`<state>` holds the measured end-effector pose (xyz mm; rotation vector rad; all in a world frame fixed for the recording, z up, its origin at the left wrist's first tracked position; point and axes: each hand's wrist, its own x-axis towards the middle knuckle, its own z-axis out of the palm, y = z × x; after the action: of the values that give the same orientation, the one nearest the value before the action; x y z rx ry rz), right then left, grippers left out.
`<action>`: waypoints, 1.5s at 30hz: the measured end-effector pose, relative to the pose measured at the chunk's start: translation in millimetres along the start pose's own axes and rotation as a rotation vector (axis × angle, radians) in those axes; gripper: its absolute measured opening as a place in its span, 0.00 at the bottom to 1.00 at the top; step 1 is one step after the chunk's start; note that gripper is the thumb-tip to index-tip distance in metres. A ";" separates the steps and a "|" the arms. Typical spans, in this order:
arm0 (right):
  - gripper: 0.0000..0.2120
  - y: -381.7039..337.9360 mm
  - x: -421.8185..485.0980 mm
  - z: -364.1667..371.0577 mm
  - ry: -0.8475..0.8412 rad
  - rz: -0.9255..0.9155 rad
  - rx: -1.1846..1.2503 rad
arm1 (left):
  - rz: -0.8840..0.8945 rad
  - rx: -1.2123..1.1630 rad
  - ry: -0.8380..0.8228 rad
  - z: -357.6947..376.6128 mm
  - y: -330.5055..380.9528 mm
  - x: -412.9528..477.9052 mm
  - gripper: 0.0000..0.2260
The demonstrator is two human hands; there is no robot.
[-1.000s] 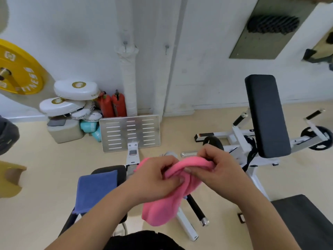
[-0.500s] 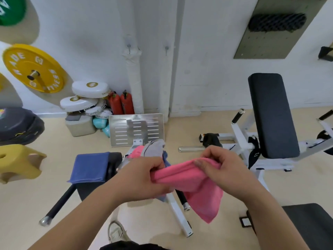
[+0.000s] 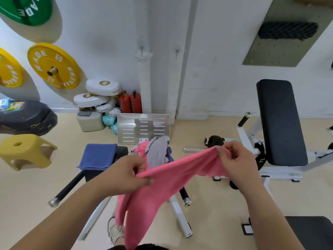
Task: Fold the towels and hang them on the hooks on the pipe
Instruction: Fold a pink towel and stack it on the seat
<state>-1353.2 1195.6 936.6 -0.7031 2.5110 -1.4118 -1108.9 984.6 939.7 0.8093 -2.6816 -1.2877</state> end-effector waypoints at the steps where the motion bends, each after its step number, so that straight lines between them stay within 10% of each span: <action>1: 0.06 3.1 0.1 1.4 0.022 0.022 0.000 | -0.014 0.008 -0.032 1.2 0.1 0.1 0.21; 17: 0.11 60.9 11.8 -18.0 0.246 0.401 -0.069 | -0.172 0.206 -0.176 -19.3 -42.8 -3.8 0.17; 21: 0.13 42.6 0.3 -7.2 0.124 0.378 -0.039 | -0.199 0.165 -0.002 -14.8 -25.9 -7.2 0.23; 31: 0.03 -45.0 -62.8 50.9 -0.389 0.176 0.394 | -0.225 -0.833 0.049 53.2 65.2 -22.4 0.07; 40: 0.13 -43.8 -75.4 31.9 -0.449 0.038 0.333 | -0.148 -0.659 0.346 61.4 69.3 -31.6 0.13; 45: 0.17 -40.4 -75.6 28.4 -0.523 -0.114 0.162 | -0.068 -0.415 0.164 66.6 70.6 -29.1 0.13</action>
<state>-1263.9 1192.8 949.7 -1.0377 1.9612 -1.2441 -1132.3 1082.1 953.6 0.9040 -2.1683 -1.6348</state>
